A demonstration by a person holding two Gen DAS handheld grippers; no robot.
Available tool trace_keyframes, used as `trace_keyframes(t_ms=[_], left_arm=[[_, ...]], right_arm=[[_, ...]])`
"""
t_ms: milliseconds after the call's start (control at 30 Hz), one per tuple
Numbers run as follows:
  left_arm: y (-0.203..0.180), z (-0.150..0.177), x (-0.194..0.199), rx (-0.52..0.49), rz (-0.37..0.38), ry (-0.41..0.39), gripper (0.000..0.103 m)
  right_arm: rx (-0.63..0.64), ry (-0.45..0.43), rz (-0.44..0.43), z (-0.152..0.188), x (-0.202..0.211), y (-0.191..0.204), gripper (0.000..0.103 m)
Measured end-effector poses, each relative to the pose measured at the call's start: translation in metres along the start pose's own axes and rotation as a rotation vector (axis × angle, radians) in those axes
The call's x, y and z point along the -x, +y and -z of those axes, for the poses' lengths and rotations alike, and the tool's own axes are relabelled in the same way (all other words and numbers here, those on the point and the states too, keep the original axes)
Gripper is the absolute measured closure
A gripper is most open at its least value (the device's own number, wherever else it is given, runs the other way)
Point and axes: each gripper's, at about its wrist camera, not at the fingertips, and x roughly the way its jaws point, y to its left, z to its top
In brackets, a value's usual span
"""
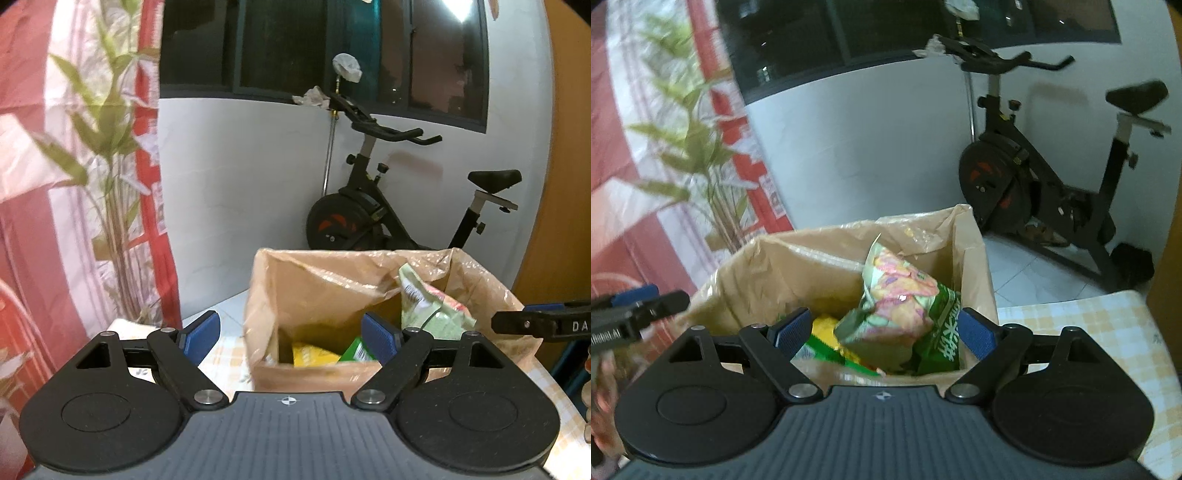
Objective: Organize snacks
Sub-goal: 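Carry both bags over the box and open both tools to drop them inside, then move both tools back down to the snack pile on the table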
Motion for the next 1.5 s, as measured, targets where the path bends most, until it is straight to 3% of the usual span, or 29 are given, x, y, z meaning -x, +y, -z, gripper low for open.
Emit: trace_keyframes(t_ms=[400,600,800,933,1100,1500], left_arm=[[0.027,0.032,0.031,0.028,-0.045,0.017,0.018],[0.039,0.059,0.055,0.039,-0.068,0.012,0.018],[0.049,0.093,0.078,0.085,-0.078,0.015,0.018],[0.055,0.118,0.085,0.151,-0.063,0.035,0.018],[0.053,0.139,0.087,0.154,-0.110,0.070,0.018],[0.055,0.166,0.080,0.217,-0.085,0.144,0.019]], right_arm=[[0.193,-0.037,0.034,0.029,0.015,0.022,0.015],[0.216,-0.067,0.006,0.047,0.026,0.032,0.015],[0.205,-0.102,-0.083,0.078,0.037,0.041,0.015],[0.268,-0.131,-0.049,0.103,0.039,0.055,0.015],[0.314,-0.074,-0.111,0.133,0.034,0.064,0.015],[0.347,0.146,-0.123,0.201,0.023,0.045,0.021]])
